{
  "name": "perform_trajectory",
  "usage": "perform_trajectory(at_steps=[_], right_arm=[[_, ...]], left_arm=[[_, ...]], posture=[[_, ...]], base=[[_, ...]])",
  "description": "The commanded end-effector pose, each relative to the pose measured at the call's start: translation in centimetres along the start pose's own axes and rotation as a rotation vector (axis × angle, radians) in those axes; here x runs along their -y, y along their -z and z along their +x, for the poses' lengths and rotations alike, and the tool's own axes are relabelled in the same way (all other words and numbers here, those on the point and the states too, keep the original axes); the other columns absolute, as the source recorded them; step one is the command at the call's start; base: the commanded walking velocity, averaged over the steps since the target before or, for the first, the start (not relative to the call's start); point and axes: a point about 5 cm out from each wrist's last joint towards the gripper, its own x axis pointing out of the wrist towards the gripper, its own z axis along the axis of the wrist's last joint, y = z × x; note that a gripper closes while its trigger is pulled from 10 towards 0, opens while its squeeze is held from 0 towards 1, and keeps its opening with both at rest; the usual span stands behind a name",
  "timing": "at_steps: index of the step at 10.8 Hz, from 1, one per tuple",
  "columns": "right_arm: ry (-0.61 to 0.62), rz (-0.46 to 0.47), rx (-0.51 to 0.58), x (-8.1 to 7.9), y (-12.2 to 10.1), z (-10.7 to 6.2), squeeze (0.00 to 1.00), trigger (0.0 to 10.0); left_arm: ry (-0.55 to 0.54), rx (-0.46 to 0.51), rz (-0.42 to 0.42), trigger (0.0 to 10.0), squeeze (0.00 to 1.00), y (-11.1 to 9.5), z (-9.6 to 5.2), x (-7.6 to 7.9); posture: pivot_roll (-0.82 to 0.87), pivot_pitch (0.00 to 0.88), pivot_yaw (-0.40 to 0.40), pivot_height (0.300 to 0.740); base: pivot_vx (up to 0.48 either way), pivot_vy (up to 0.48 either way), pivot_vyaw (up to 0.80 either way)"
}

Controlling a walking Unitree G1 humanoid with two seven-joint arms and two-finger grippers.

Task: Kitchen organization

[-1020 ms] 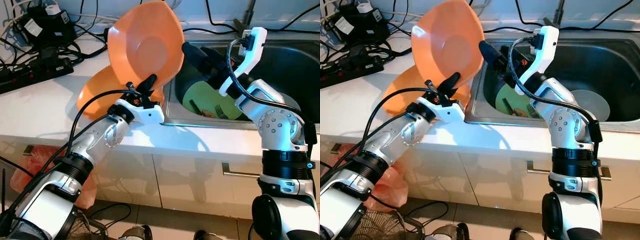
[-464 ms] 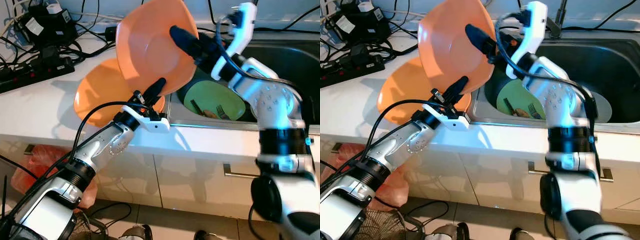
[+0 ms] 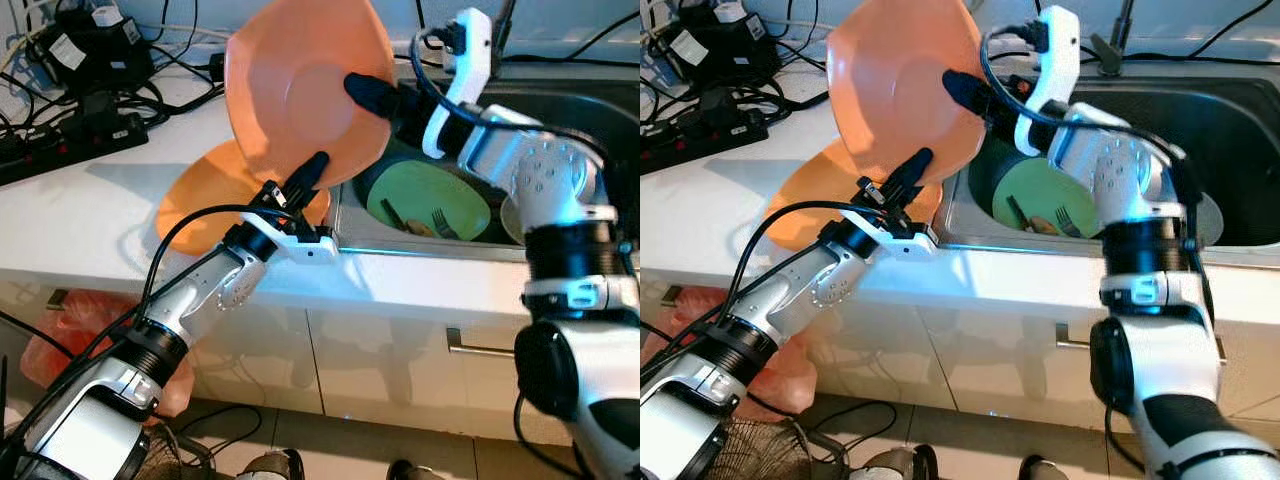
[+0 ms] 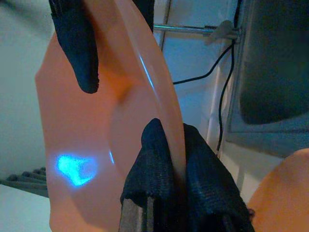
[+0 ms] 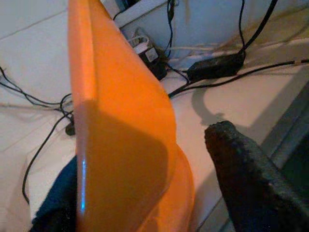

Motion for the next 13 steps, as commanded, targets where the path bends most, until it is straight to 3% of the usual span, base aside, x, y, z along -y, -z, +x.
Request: perform_trajectory(at_steps=[1, 4, 10, 11, 12, 13], right_arm=[[0.053, -0.012, -0.043, 0.5, -0.3, -0.2, 0.0, 0.0], [0.145, -0.109, -0.132, 1.1, -1.4, -0.4, 0.0, 0.0], [0.2, -0.188, -0.145, 1.3, -2.8, -0.5, 0.0, 0.0], [0.194, -0.184, -0.148, 1.3, -2.8, -0.5, 0.0, 0.0], [0.183, -0.181, -0.154, 1.2, -2.8, -0.4, 0.0, 0.0], [0.169, -0.173, -0.16, 1.0, -2.6, -0.3, 0.0, 0.0]], left_arm=[[-0.003, 0.018, -0.004, 1.3, 0.0, -0.4, -0.6, 0.4], [0.014, 0.011, 0.001, 2.7, 0.0, -0.4, -0.7, 0.8], [0.022, -0.005, 0.006, 4.4, 0.0, -0.1, -0.7, 0.9], [0.018, -0.006, 0.007, 5.5, 0.0, 0.0, -0.7, 0.8], [0.009, -0.007, 0.01, 9.9, 0.0, 0.0, -0.6, 0.7], [-0.001, -0.003, 0.011, 10.0, 0.0, 0.0, -0.7, 0.5]], posture=[[0.04, 0.141, 0.072, 0.74], [0.03, 0.146, 0.07, 0.74], [0.03, 0.144, 0.071, 0.74], [0.03, 0.144, 0.071, 0.74], [0.03, 0.144, 0.07, 0.74], [0.03, 0.144, 0.069, 0.74]], base=[[0.0, 0.0, 0.0], [0.0, 0.0, 0.0], [0.0, 0.0, 0.0], [0.0, 0.0, 0.0], [0.0, 0.0, 0.0], [0.0, 0.0, 0.0]])
